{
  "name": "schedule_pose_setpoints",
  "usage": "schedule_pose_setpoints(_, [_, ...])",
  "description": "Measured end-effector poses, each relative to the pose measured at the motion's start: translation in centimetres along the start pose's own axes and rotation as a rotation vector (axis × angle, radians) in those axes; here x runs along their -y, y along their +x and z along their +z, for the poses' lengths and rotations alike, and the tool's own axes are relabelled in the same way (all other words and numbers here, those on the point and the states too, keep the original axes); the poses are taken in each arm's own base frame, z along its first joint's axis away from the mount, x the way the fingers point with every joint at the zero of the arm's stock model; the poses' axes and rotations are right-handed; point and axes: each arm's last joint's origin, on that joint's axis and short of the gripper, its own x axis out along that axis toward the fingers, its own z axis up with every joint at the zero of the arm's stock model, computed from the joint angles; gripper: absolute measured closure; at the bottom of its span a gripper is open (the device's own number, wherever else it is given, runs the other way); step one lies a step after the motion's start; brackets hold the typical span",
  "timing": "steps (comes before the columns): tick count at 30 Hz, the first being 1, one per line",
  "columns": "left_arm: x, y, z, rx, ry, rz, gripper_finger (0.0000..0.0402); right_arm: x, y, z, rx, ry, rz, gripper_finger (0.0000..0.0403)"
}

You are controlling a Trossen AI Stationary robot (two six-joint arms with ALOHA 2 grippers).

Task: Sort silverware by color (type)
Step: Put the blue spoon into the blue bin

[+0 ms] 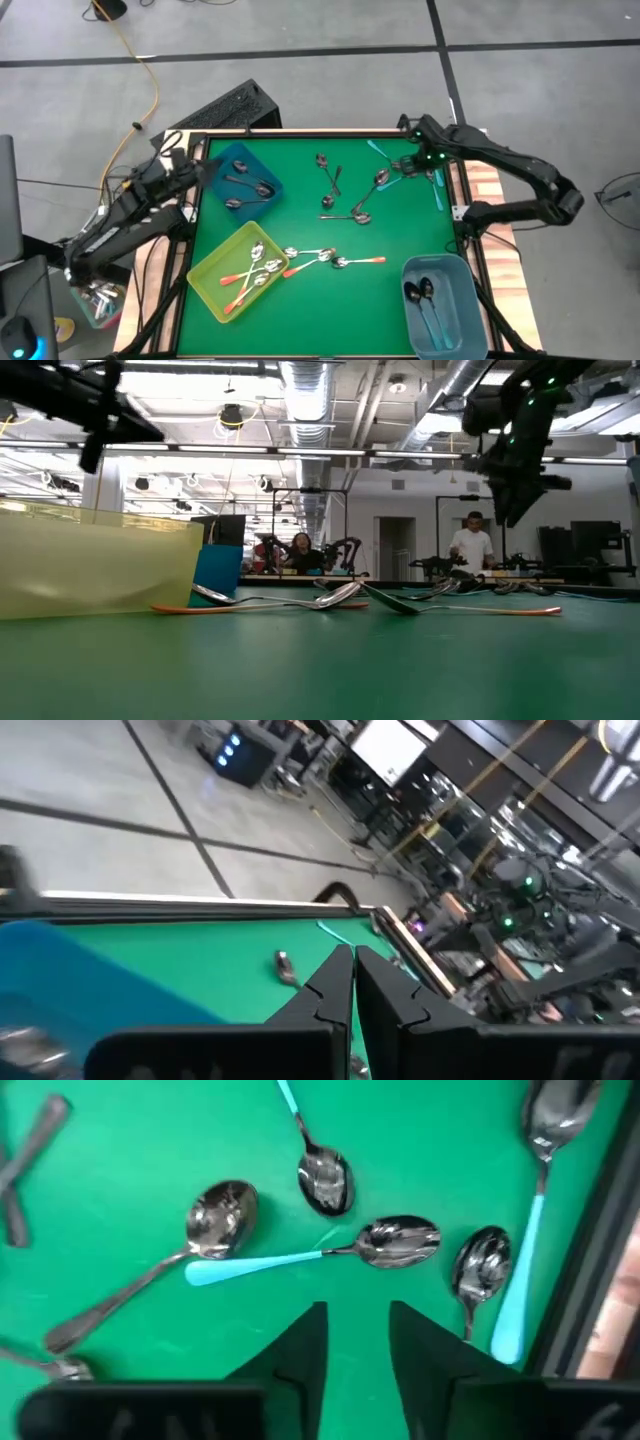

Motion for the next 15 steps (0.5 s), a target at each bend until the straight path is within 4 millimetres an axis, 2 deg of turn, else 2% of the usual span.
schedule_pose_setpoints(4, [0.6,3.1,0.3,-0.065,-0.009,-0.050,0.0401,0.5,-1.4,-0.5,0.064,0.050,-0.001,0.0353])
schedule_pose_setpoints(7, [0.8,5.1,0.3,-0.100,-0.034,-0.083,0.0402,0.6,-1.8,-0.7,0.102,0.100,-0.048,0.0393])
schedule_pose_setpoints(11, [0.9,7.1,0.3,-0.112,-0.079,-0.114,0.0401,0.4,-1.3,-1.2,0.097,0.196,-0.161,0.0395])
schedule_pose_setpoints(15, [1.0,8.0,0.3,-0.120,-0.117,-0.145,0.0401,-0.5,-0.6,-1.5,0.071,0.198,-0.192,0.0398])
